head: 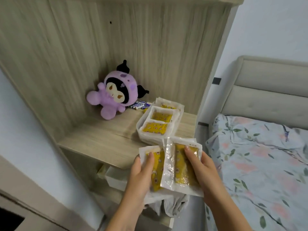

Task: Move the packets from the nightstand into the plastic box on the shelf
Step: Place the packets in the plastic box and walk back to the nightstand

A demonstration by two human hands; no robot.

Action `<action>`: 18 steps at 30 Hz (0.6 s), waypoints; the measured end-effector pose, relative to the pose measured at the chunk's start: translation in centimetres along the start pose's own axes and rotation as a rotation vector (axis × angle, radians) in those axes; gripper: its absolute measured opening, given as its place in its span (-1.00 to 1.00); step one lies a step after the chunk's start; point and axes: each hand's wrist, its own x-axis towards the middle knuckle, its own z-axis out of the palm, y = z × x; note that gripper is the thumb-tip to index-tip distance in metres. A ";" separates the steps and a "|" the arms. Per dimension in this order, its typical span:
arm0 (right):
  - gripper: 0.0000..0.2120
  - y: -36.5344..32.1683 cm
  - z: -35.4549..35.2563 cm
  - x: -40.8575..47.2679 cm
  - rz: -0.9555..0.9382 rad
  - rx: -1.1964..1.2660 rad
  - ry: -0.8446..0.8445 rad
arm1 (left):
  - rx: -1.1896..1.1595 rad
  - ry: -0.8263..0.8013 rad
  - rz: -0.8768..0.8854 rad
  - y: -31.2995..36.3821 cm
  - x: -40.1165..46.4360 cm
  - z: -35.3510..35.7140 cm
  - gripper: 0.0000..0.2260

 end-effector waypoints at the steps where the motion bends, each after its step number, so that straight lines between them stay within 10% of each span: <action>1: -0.76 -0.3 0.3 0.6 -0.020 0.000 0.018 | -0.022 -0.001 -0.027 0.6 0.8 0.2 -0.57; 12: -0.52 -0.1 4.6 5.0 -0.047 0.048 -0.043 | -0.371 -0.418 -0.194 4.5 6.1 2.7 -0.47; 18: -0.49 -0.4 4.8 6.2 -0.069 0.092 0.025 | 0.143 -0.311 0.034 5.4 8.1 1.8 -0.45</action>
